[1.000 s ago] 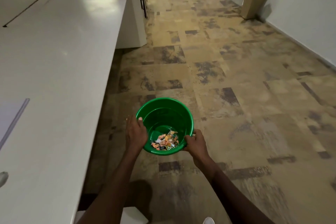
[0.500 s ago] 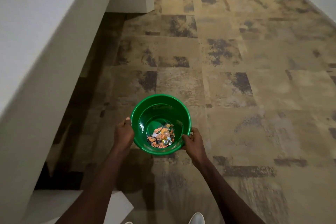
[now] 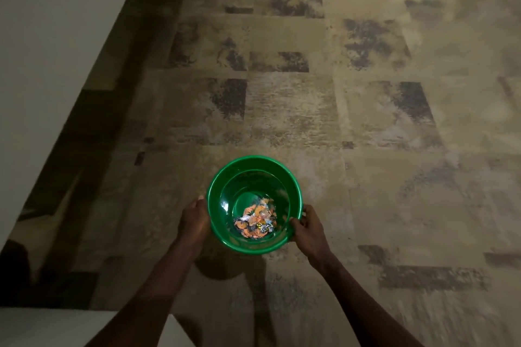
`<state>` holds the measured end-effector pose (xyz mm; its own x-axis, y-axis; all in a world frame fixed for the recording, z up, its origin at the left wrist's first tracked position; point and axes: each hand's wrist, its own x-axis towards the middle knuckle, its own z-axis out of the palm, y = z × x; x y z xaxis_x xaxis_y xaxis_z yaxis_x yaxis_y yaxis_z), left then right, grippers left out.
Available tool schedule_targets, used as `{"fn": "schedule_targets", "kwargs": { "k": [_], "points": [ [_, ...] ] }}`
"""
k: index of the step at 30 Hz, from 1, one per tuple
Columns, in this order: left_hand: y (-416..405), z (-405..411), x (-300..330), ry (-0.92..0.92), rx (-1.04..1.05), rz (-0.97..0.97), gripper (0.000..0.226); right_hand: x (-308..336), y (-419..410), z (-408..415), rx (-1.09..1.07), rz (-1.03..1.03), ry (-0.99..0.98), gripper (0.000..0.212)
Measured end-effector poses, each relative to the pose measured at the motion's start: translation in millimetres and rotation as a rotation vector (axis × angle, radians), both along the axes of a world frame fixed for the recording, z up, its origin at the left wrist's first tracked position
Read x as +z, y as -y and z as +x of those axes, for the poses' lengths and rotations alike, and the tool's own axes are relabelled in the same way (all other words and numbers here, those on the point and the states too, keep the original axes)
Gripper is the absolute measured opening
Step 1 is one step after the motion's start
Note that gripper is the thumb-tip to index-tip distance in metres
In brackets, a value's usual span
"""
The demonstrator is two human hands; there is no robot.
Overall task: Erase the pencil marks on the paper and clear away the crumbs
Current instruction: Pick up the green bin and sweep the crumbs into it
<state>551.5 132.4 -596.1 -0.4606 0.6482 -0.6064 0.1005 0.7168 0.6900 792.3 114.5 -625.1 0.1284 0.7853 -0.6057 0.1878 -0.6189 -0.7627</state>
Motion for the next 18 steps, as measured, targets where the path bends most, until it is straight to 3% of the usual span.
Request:
{"fn": "schedule_targets", "kwargs": {
  "k": [4,8,18],
  "points": [
    [-11,-23,-99,0.043,-0.023,-0.038,0.064,-73,-15,-6,0.034,0.010,0.022,0.025],
    [-23,-37,-177,0.124,-0.011,-0.050,0.052,-124,-27,-8,0.056,0.019,0.043,0.023],
    [-43,-28,-214,0.033,-0.050,-0.050,0.045,-198,-49,-19,0.086,0.004,0.055,0.022]
  ]
}}
